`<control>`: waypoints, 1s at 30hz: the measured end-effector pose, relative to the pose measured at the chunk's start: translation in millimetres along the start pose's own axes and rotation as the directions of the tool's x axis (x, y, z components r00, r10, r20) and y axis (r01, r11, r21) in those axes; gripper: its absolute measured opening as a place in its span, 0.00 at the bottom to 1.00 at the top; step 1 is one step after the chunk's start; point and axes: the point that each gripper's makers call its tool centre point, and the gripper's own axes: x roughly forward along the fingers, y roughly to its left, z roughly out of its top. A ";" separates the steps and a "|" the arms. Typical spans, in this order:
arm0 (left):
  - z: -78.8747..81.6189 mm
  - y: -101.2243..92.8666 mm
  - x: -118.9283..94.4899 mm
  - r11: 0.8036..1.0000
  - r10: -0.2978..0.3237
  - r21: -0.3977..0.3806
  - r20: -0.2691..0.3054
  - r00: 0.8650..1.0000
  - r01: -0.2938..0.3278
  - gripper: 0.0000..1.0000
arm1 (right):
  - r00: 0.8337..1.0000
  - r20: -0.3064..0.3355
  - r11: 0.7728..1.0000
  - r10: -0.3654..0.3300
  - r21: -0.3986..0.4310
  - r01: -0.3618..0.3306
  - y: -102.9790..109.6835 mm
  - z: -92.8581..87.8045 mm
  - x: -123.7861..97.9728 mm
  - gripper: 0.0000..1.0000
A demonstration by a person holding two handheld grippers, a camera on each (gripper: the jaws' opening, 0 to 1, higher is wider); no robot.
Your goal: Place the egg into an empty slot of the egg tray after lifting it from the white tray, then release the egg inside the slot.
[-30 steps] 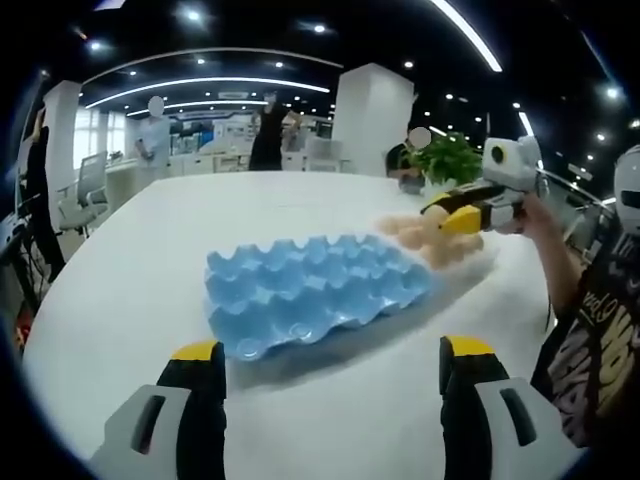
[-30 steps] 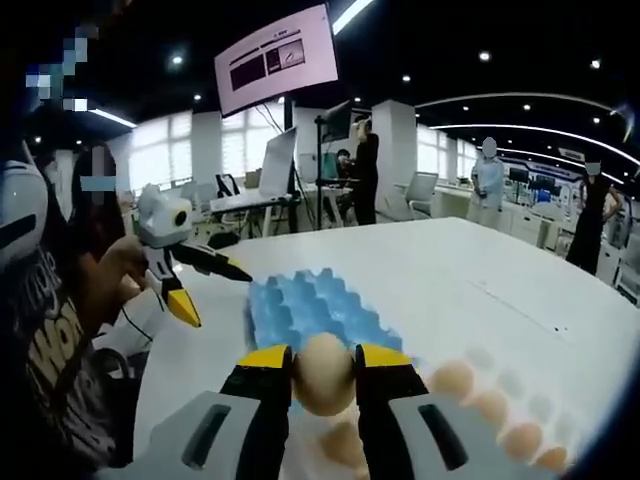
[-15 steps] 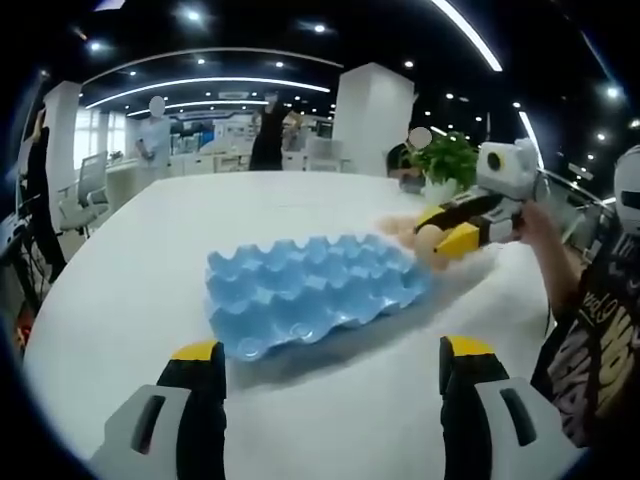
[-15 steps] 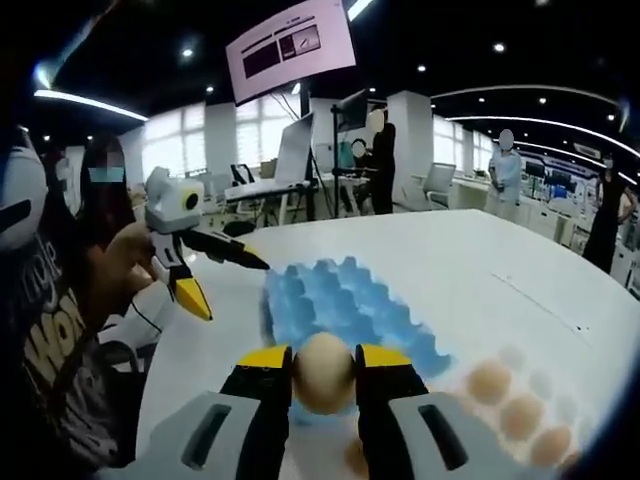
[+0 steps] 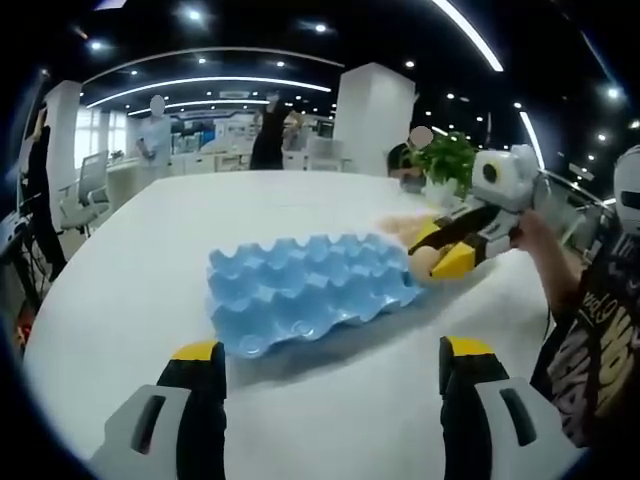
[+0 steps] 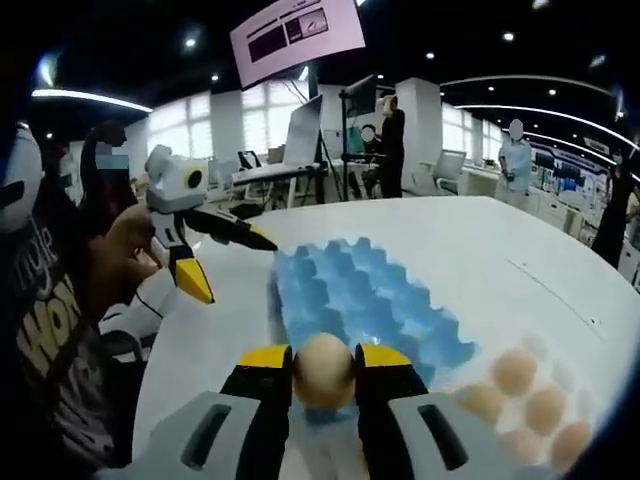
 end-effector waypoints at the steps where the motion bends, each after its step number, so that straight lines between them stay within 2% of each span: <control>1: 0.0 -0.2 0.0 1.000 -0.001 0.001 0.001 1.000 0.001 0.90 | 1.000 -0.005 1.000 -0.002 0.000 0.002 -0.8 -1.4 -0.1 0.25; 9: 0.5 -1.1 1.0 1.000 -0.002 0.003 0.005 1.000 0.002 0.90 | 1.000 -0.024 1.000 -0.009 -0.003 0.009 -4.2 -7.5 -0.1 0.25; 13: 0.5 -1.2 1.1 1.000 -0.002 0.003 0.004 1.000 0.002 0.90 | 0.998 -0.055 0.999 -0.026 -0.025 0.025 -8.5 -12.9 0.5 0.25; 22: 0.8 -1.4 1.6 1.000 -0.001 0.006 0.001 1.000 0.001 0.90 | 0.998 -0.058 0.999 -0.029 -0.038 0.027 -6.3 -13.5 0.5 0.26; 24: 1.1 -1.3 1.9 1.000 -0.001 0.005 0.001 1.000 0.001 0.90 | 0.998 -0.059 0.998 -0.026 -0.065 0.022 -5.2 -13.3 0.3 0.26; 30: 1.4 -2.3 2.7 1.000 -0.004 0.007 0.001 1.000 0.004 0.90 | 0.999 -0.037 0.999 -0.024 -0.048 0.022 -4.1 -10.0 -0.9 0.28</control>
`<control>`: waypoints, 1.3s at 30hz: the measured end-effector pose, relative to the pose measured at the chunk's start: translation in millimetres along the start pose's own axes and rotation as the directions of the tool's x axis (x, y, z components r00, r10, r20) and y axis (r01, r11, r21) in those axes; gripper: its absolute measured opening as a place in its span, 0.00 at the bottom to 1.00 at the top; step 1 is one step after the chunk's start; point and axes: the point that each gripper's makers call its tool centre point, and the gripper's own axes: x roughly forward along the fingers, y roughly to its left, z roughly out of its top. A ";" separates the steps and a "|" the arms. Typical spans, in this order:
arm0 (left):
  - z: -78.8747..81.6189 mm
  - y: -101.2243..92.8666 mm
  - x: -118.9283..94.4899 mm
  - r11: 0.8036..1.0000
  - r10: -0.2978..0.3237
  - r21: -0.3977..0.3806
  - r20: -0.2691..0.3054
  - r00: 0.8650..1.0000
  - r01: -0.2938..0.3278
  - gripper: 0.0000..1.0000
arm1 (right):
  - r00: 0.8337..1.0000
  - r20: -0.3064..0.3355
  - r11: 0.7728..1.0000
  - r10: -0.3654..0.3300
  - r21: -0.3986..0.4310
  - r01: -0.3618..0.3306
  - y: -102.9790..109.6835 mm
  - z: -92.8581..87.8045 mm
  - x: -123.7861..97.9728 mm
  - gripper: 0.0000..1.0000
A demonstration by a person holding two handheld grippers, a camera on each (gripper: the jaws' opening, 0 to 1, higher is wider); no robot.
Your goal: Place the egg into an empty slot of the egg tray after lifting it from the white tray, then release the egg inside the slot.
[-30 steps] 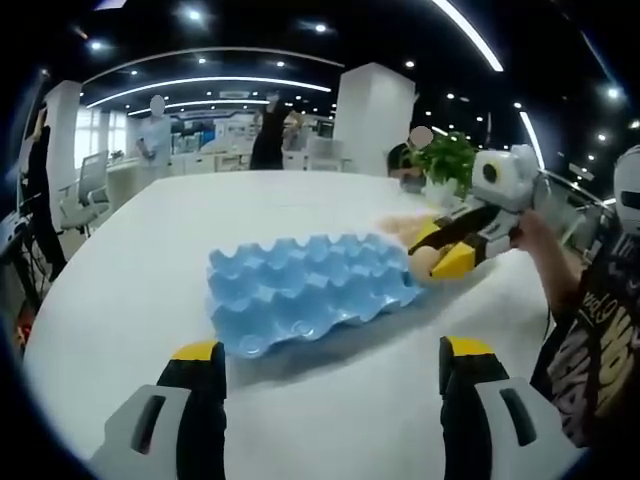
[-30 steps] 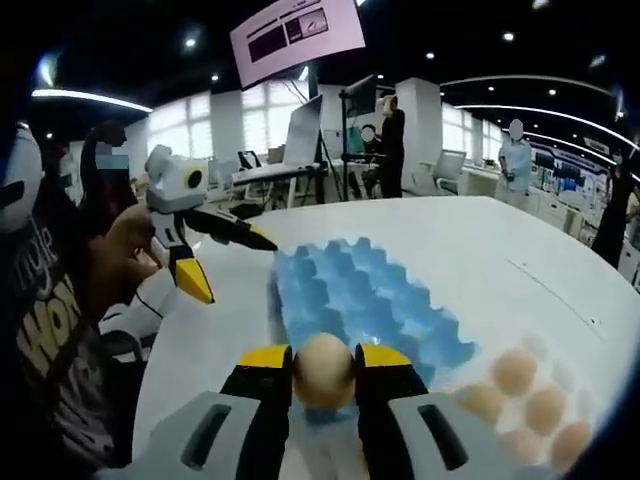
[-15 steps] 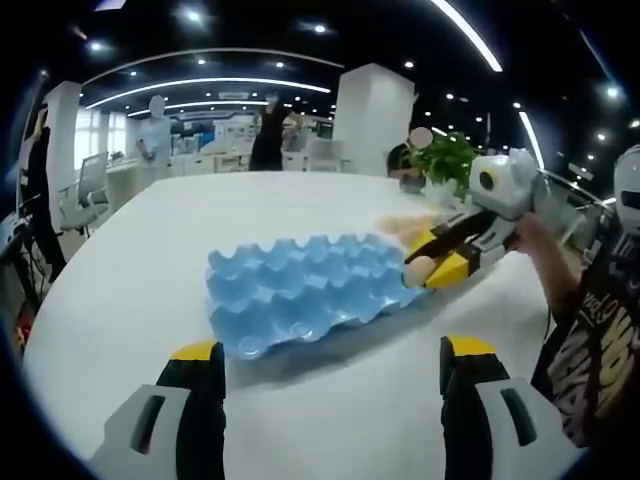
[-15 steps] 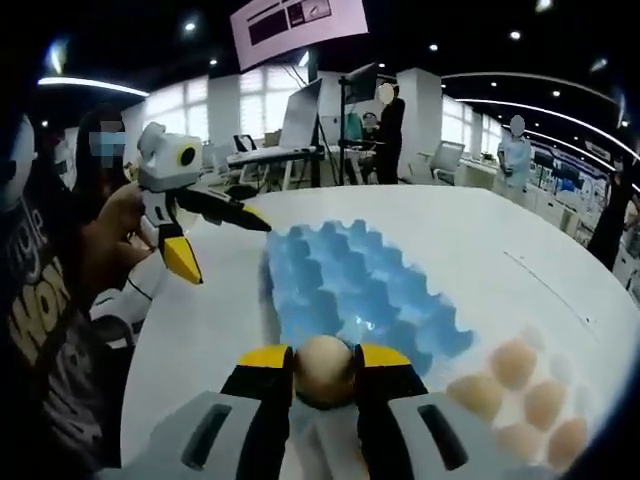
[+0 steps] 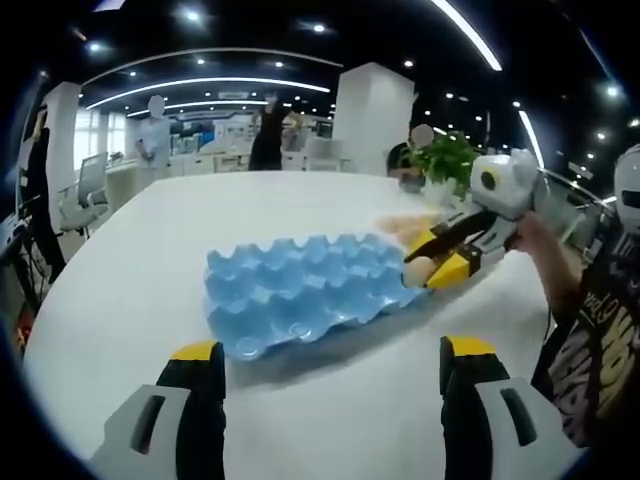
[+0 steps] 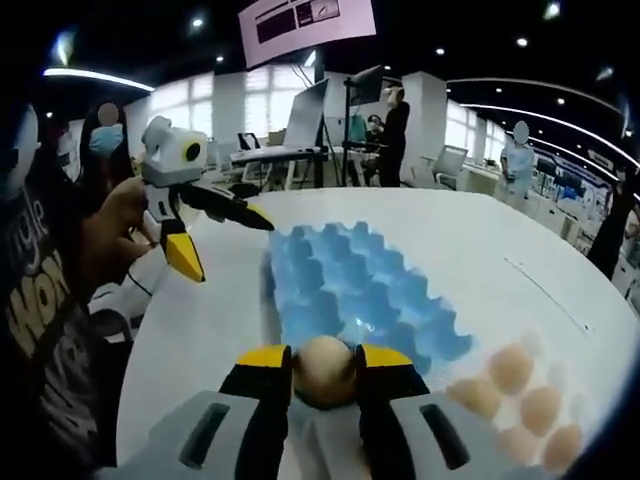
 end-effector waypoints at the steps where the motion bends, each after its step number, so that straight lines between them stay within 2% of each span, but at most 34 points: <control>1: 0.0 -0.4 0.1 1.000 -0.001 0.000 -0.001 1.000 0.001 0.90 | 1.000 0.008 1.000 0.001 0.002 -0.001 0.2 1.7 -1.1 0.28; 14: 2.7 -1.4 -1.3 1.000 0.001 0.007 0.000 1.000 -0.001 0.90 | 1.000 0.021 1.000 -0.001 -0.016 0.001 2.6 6.8 -8.2 0.28; 23: 8.0 -1.4 -2.4 0.999 0.011 0.046 -0.023 1.000 -0.010 0.90 | 1.000 0.025 1.000 -0.018 -0.017 0.018 -1.1 5.8 -18.4 0.29; 39: 16.9 -4.5 0.5 0.997 0.006 0.083 -0.052 0.999 -0.002 0.90 | 0.991 0.026 0.992 -0.128 0.009 0.128 -30.5 -2.8 -56.6 0.30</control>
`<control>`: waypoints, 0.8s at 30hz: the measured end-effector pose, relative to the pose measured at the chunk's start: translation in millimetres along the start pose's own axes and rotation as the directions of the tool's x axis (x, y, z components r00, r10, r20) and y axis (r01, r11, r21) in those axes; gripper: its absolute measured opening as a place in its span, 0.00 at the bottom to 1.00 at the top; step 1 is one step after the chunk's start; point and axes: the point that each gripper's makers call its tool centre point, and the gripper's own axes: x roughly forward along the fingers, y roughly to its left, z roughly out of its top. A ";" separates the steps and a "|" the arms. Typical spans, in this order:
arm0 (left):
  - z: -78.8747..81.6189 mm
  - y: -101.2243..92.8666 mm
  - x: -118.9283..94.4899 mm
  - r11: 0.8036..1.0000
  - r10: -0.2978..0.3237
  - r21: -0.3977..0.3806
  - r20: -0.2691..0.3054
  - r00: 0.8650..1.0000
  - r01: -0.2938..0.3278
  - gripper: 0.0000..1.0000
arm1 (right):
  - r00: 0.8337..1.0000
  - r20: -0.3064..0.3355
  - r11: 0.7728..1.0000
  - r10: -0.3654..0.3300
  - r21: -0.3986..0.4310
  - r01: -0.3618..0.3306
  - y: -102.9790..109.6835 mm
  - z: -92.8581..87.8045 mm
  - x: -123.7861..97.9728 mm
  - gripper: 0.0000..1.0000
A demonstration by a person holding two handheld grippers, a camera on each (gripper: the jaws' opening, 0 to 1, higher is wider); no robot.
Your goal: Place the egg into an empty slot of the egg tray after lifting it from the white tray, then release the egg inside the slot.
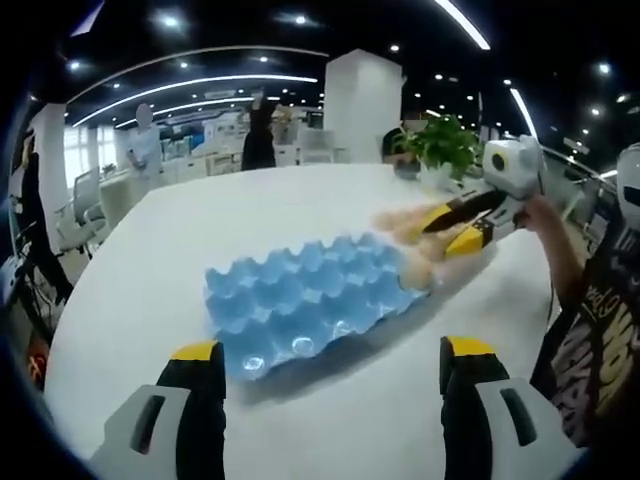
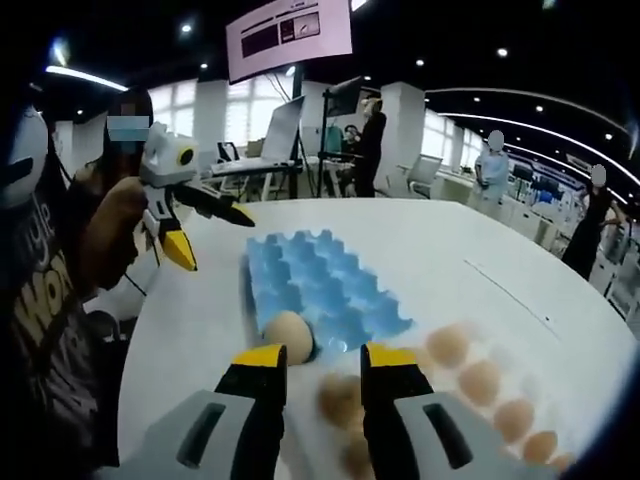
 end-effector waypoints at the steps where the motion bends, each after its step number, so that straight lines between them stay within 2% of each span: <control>1: 0.4 -0.7 0.7 1.000 -0.003 0.003 0.001 1.000 0.003 0.90 | 1.000 -0.003 1.000 -0.005 0.002 0.005 -1.3 -0.9 -2.4 0.30; 7: 3.0 -3.4 2.5 1.000 -0.014 0.010 0.002 1.000 0.014 0.90 | 0.999 -0.027 1.000 -0.023 0.002 0.023 -6.3 -9.4 -9.3 0.31; 24: 12.0 -6.3 2.8 1.000 -0.025 0.015 0.023 0.999 0.025 0.90 | 0.997 -0.077 1.000 0.001 -0.023 -0.002 -2.8 -21.4 -7.5 0.32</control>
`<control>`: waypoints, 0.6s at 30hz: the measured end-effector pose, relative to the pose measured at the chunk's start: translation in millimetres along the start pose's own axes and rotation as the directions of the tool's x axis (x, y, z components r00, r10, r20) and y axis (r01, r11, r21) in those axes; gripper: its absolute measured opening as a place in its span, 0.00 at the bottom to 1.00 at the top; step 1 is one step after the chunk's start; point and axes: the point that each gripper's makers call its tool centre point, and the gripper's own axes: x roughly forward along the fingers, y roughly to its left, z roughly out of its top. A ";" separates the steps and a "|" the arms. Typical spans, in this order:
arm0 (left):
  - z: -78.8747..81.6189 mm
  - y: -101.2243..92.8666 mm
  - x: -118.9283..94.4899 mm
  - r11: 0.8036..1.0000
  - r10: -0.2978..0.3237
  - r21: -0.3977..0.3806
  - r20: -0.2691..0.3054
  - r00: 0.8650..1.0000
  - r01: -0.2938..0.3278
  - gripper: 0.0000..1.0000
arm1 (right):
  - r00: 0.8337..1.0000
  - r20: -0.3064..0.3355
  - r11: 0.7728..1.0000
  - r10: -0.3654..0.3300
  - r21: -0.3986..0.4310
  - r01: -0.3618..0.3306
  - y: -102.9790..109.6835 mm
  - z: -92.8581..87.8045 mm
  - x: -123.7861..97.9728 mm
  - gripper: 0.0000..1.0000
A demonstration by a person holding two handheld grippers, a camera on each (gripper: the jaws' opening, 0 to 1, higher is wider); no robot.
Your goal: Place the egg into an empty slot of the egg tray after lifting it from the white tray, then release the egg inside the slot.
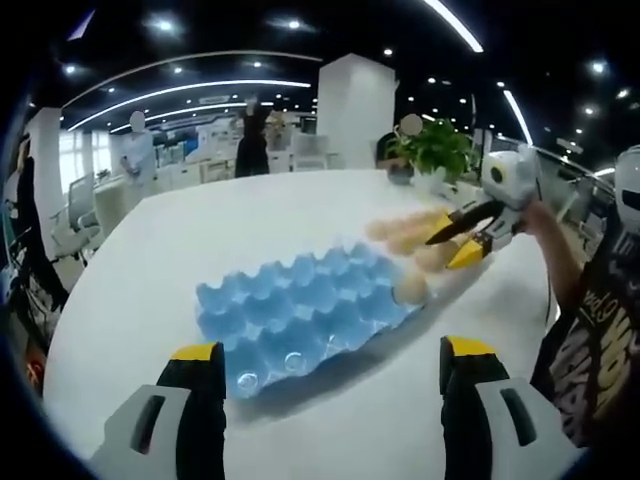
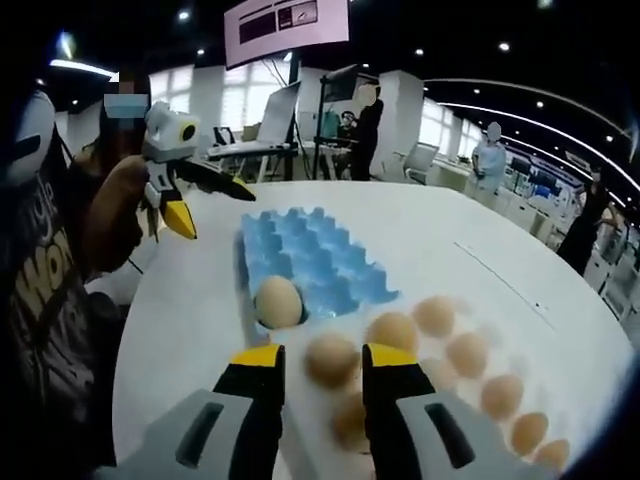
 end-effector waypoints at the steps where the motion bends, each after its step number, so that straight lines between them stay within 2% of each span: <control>1: 0.7 -0.7 0.6 1.000 -0.003 0.001 0.002 1.000 0.003 0.90 | 1.000 -0.007 1.000 0.007 -0.002 -0.007 0.3 -1.0 1.7 0.31; 5: 2.0 -2.6 1.8 1.000 -0.011 0.005 0.005 1.000 0.011 0.90 | 0.998 -0.051 1.000 0.022 -0.021 -0.023 -0.7 -6.6 6.1 0.31; 18: -0.2 -1.8 1.7 1.000 -0.010 -0.002 0.005 1.000 0.010 0.90 | 0.992 -0.103 0.996 0.078 -0.026 -0.081 -1.0 -7.4 11.2 0.31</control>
